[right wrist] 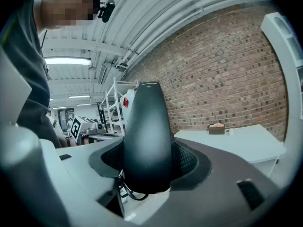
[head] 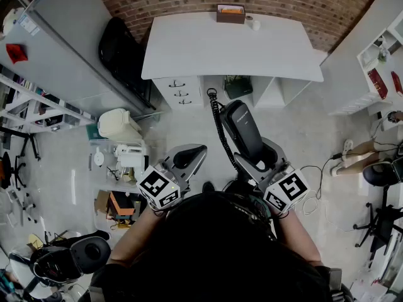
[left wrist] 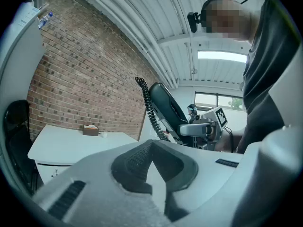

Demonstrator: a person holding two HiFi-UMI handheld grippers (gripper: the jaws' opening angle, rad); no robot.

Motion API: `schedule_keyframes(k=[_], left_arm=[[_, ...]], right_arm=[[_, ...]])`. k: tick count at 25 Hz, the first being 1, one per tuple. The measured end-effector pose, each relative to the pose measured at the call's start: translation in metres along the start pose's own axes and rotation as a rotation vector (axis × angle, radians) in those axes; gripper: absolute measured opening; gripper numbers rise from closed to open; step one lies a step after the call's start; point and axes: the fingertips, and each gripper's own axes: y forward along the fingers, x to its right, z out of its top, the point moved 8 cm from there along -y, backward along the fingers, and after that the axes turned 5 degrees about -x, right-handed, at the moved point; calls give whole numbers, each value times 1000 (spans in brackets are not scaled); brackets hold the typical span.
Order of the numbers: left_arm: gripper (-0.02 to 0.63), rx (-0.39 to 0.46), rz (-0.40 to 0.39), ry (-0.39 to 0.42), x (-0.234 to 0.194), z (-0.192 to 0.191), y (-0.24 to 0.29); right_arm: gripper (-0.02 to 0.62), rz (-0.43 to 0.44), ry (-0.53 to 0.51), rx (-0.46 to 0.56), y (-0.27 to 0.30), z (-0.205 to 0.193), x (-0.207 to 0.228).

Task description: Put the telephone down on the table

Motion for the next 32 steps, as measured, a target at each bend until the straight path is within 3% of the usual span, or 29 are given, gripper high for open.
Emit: schedule_keyframes(k=[22,32], left_arm=[[6,43,11,-15,-5,1,-39],[6,39,41,-13,-11,7,7]], right_arm=[[265,41,-13,0,19,17,-31],[264,67,-13,1,16,19,19]])
